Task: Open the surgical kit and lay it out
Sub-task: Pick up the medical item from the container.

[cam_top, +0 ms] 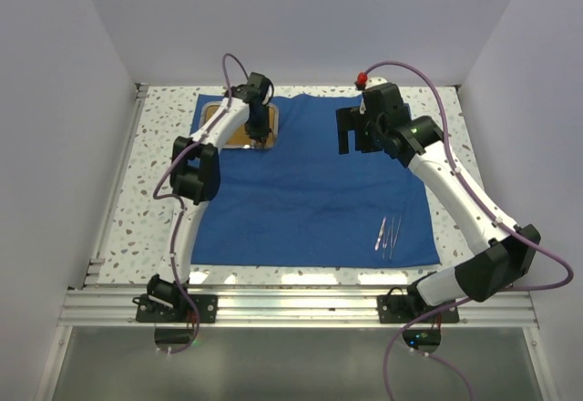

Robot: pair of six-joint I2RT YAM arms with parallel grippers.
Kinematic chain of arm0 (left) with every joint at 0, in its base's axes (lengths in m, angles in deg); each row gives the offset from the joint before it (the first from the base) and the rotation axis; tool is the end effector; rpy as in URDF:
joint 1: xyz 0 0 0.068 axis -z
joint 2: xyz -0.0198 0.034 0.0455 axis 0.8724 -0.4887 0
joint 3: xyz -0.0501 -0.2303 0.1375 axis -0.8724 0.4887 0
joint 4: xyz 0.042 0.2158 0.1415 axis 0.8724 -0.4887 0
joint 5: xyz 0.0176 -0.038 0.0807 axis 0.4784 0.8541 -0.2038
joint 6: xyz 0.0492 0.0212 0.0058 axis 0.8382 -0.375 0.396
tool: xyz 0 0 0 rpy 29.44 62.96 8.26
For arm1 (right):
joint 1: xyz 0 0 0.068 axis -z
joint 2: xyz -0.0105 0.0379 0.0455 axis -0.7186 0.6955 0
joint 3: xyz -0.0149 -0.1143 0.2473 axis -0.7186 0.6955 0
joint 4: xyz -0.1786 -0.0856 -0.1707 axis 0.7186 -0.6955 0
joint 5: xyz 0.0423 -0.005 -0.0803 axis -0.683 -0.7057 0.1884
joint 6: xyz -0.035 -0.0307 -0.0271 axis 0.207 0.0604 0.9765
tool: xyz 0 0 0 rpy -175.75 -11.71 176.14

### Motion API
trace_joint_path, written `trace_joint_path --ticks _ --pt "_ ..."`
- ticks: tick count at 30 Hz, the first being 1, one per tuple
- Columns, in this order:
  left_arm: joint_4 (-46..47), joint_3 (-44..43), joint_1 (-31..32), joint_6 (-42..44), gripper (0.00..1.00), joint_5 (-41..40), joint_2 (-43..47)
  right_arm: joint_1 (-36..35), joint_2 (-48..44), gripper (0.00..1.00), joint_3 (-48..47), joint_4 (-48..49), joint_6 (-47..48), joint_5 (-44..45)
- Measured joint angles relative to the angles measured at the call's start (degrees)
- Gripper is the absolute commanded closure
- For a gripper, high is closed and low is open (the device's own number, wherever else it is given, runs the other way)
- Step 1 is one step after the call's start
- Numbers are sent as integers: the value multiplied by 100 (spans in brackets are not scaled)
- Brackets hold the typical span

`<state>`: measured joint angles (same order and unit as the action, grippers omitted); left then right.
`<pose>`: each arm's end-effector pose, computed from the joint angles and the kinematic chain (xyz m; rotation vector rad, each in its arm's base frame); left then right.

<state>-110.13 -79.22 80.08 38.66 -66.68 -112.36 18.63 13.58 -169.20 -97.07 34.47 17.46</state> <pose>0.5015 -0.1757 0.1747 -0.1239 2.7231 -0.2130 0.2771 0.1352 0.3812 -0.1597 2.2904 0.1475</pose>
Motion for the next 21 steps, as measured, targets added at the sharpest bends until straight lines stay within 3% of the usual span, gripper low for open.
trace_joint_path --ticks 1,15,21 --pt "-11 -7 9 13 99 -50 -4 0 0 4 9 0 2 4" --pt "-44 -72 20 7 100 -168 33 -2 7 4 28 0 4 24" --pt "146 1209 68 -219 100 -170 1425 0 24 4 -214 -50 -17 295"
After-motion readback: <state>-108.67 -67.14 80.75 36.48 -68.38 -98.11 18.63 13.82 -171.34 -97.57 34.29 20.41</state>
